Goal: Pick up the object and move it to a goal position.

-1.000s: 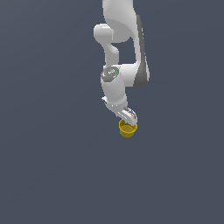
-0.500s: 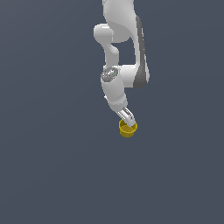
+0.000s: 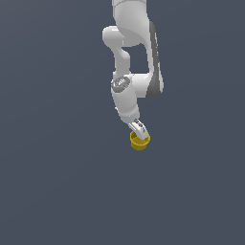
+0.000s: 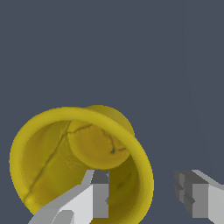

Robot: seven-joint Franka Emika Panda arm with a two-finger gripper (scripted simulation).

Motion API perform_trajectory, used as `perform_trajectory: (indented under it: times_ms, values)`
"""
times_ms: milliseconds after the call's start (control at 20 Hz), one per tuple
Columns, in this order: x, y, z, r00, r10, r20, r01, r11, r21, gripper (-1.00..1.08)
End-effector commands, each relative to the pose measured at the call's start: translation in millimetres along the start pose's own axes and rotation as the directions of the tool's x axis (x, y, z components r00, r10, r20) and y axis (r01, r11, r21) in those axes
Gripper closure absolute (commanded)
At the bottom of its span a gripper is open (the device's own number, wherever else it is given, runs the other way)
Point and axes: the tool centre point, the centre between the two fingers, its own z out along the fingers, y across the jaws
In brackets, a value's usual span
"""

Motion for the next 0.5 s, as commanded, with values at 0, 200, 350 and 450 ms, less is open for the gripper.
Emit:
perform_trajectory:
  times_ms: [0, 200, 350, 450]
  values:
    - [-0.4, 0.7, 9.8, 1.0, 0.002, 0.0, -0.002, 1.0, -0.001, -0.2]
    - [-0.6, 1.3, 18.3, 1.0, 0.005, 0.0, -0.005, 1.0, -0.001, -0.2]
    - [-0.6, 1.3, 18.7, 1.0, 0.005, 0.0, -0.005, 1.0, -0.001, 1.08]
    - [-0.6, 1.3, 18.7, 1.0, 0.005, 0.0, -0.005, 1.0, -0.001, 1.08]
